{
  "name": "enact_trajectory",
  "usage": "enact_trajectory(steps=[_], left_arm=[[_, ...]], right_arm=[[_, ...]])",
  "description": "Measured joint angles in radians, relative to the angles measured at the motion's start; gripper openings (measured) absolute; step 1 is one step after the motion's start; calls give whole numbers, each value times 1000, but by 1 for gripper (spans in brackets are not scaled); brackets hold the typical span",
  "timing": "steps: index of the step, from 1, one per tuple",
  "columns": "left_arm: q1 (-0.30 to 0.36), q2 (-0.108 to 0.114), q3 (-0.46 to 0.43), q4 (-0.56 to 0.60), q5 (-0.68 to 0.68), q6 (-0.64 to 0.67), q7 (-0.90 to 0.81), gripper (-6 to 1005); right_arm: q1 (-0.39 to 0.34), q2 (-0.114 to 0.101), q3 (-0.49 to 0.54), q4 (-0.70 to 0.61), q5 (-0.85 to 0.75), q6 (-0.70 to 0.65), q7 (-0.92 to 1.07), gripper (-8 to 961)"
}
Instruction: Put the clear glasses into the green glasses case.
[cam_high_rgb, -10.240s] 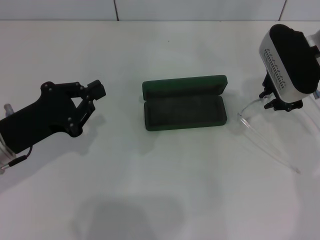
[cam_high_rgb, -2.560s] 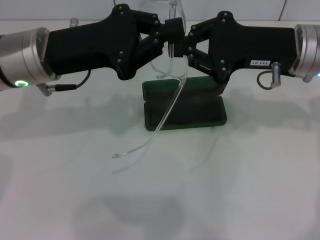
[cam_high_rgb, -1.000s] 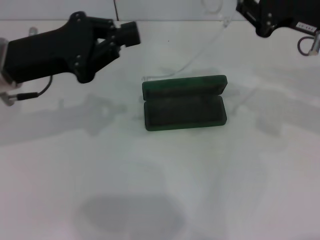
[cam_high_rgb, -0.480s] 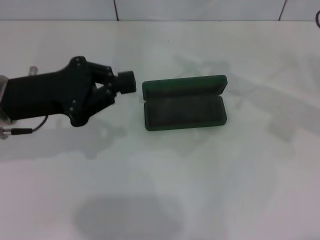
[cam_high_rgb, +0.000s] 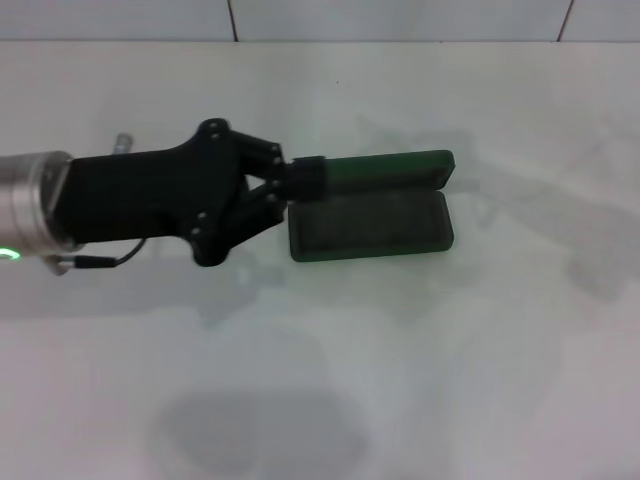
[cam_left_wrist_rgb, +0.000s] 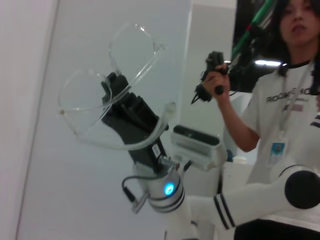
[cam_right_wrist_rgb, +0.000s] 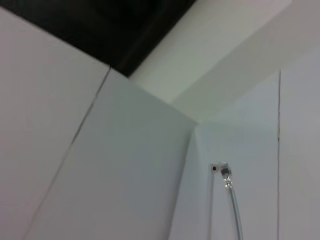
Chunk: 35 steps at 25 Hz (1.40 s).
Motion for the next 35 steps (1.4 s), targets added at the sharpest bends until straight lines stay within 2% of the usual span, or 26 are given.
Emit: enact_trajectory(steps=[6,9,19,24,35], left_arm=[[-53,-28,0,7,-27,-1,26,44],[-68,-35,0,8,-30,-1,30,44],[-117,-67,0,8,-60,-1,45,44],[-123,-73,-1,24,-94,-1,46,44],[-127,-70,-4,109,-178,0,65,44]], right_arm=[[17,-1,1,77,14,-104,17,74],[18,0,-1,102,28,-147,29,74],[24,2,-28,137,44,-180,40,75],[43,2,-41,170,45,-174,40,75],[68,2,-64,223,44,-168,28,76]])
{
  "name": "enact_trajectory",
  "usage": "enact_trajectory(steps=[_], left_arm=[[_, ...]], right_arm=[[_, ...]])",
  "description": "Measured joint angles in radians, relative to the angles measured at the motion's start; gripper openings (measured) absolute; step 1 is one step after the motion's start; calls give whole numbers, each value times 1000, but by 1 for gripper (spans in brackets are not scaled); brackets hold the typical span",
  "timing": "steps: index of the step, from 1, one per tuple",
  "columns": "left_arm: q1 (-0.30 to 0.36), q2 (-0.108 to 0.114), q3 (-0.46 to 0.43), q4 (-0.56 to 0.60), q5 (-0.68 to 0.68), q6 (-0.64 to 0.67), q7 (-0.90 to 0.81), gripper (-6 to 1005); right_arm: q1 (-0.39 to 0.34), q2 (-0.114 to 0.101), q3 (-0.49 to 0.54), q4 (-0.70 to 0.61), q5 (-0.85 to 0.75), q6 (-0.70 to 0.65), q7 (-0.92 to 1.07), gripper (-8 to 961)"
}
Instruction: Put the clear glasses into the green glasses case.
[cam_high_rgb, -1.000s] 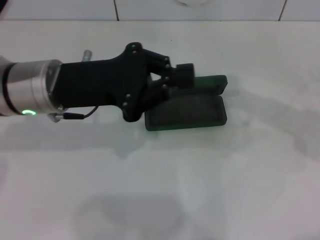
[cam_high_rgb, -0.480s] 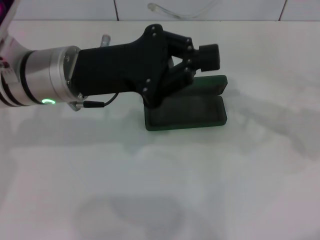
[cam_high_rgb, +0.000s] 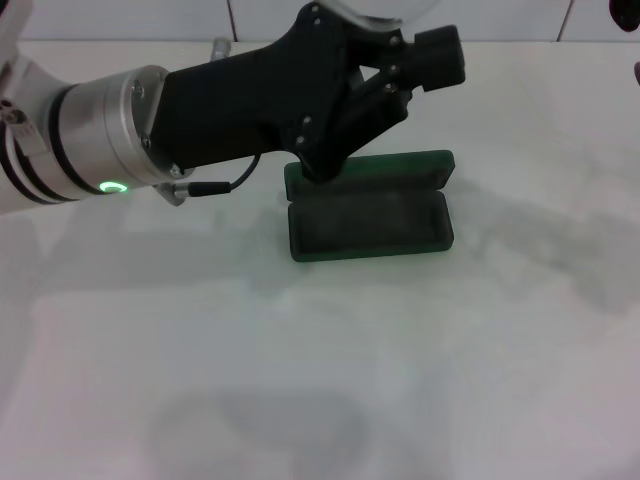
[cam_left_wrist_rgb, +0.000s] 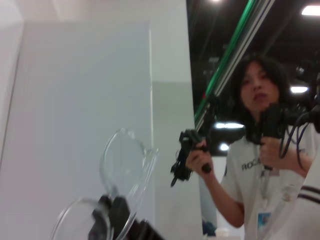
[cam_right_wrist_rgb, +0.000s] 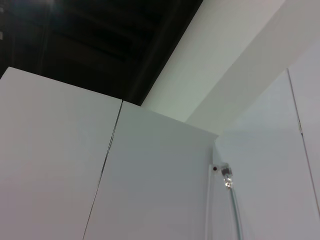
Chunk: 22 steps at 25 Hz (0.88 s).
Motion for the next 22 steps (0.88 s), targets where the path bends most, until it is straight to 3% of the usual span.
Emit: enact_trajectory(steps=[22], left_arm=[[-11,-2,1,27,-38,0,11,44]], right_arm=[[5,2,-61,3,0,36,-2,77]])
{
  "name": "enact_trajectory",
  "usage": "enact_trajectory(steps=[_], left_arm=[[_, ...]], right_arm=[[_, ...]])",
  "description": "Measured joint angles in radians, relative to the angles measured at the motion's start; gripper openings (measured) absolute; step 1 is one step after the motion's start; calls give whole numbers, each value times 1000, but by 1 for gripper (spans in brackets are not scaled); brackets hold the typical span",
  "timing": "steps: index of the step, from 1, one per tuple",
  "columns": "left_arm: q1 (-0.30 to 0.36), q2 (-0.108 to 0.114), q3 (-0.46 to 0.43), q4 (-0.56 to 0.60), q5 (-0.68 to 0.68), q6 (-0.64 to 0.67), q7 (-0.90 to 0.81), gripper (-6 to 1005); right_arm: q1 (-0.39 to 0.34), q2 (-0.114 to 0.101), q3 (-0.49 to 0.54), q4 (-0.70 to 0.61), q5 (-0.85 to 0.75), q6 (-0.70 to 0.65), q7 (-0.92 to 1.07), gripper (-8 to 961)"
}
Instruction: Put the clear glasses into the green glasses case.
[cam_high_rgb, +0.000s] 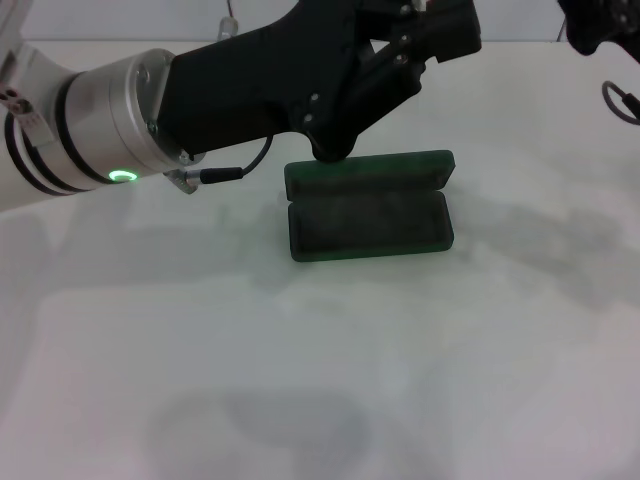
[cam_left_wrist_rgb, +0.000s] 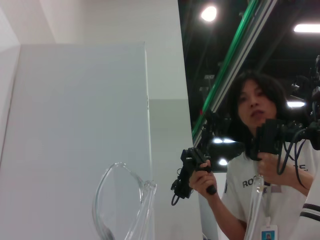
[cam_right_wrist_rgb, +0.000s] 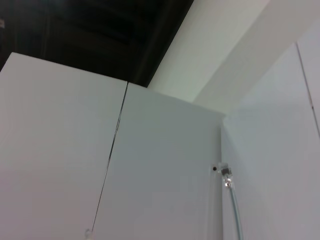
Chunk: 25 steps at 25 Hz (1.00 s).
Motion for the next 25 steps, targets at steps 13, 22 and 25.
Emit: enact_trajectory(steps=[13,22,25], left_arm=[[2,0,0,0,-15,0,0,44],[13,4,-1,-6,-34,0,0,44],[15,7,-2,-7,-36,0,-1,44]], right_arm=[[26,0,-103,-9,-5,77,0,78],[28,-1,-126,-5,-7,83,2,78],[25,-2,-131,-4,-7,84,2,78]])
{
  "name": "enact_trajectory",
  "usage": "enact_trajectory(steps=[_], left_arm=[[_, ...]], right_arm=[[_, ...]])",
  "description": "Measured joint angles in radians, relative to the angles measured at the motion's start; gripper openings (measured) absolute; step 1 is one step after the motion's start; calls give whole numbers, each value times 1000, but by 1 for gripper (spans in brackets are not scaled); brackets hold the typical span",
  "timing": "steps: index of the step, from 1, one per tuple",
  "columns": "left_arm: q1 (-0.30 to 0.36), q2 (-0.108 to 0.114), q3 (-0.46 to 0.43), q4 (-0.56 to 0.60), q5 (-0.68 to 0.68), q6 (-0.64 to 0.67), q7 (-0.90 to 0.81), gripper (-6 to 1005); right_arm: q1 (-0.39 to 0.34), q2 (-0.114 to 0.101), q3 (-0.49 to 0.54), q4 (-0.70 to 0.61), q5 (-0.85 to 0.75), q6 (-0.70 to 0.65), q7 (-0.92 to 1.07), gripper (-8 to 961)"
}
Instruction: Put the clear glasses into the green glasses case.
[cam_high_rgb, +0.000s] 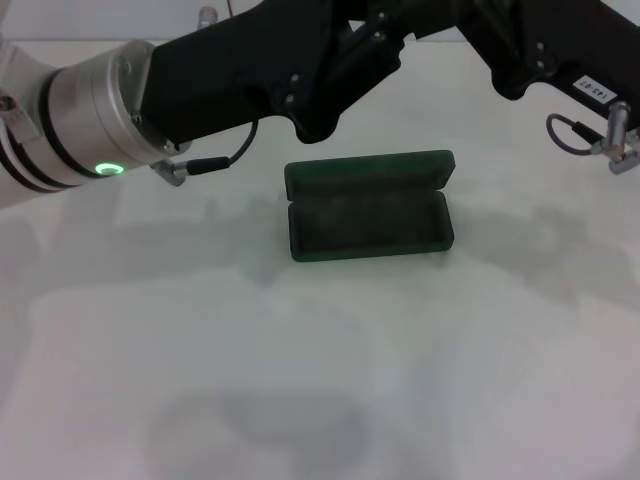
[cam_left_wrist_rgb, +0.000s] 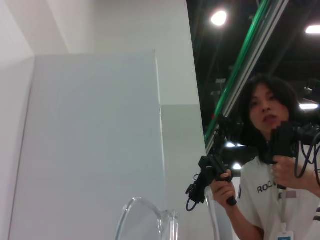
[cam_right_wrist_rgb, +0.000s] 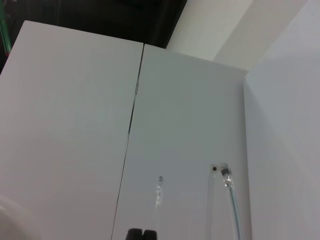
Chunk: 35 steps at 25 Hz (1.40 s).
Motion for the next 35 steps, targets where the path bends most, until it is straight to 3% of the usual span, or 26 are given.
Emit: enact_trajectory(steps=[35], left_arm=[[19,1,0,-25,-26,-3,-3,44]], right_arm=[[-9,-1,-54,3,-2,23,5,80]])
